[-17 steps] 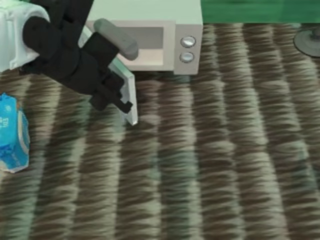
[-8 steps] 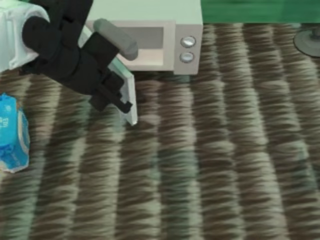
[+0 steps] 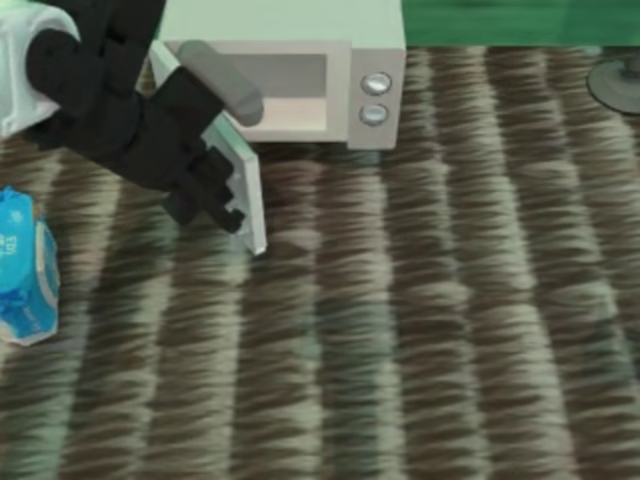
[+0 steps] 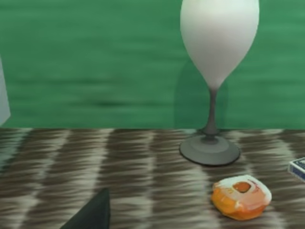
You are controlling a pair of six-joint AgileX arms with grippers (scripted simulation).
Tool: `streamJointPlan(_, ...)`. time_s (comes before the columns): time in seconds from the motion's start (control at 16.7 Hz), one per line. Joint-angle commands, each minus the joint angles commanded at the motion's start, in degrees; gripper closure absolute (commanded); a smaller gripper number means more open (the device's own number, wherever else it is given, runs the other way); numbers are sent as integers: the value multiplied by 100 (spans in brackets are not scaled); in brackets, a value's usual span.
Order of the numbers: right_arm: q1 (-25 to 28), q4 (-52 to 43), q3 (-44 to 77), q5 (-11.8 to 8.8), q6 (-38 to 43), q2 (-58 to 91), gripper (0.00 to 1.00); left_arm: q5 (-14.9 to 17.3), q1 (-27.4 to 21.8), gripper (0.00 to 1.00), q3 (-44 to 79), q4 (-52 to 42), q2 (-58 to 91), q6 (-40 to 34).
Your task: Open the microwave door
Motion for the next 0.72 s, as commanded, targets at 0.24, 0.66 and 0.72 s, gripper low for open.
streamJointPlan(0.24, 0, 0, 0, 0, 0, 0, 0, 59, 61, 100, -15, -32, -22, 137)
streamJointPlan(0.66, 0, 0, 0, 0, 0, 0, 0, 59, 61, 100, -15, -32, -22, 137)
streamJointPlan(0.72, 0, 0, 0, 0, 0, 0, 0, 59, 61, 100, -15, -32, -22, 137)
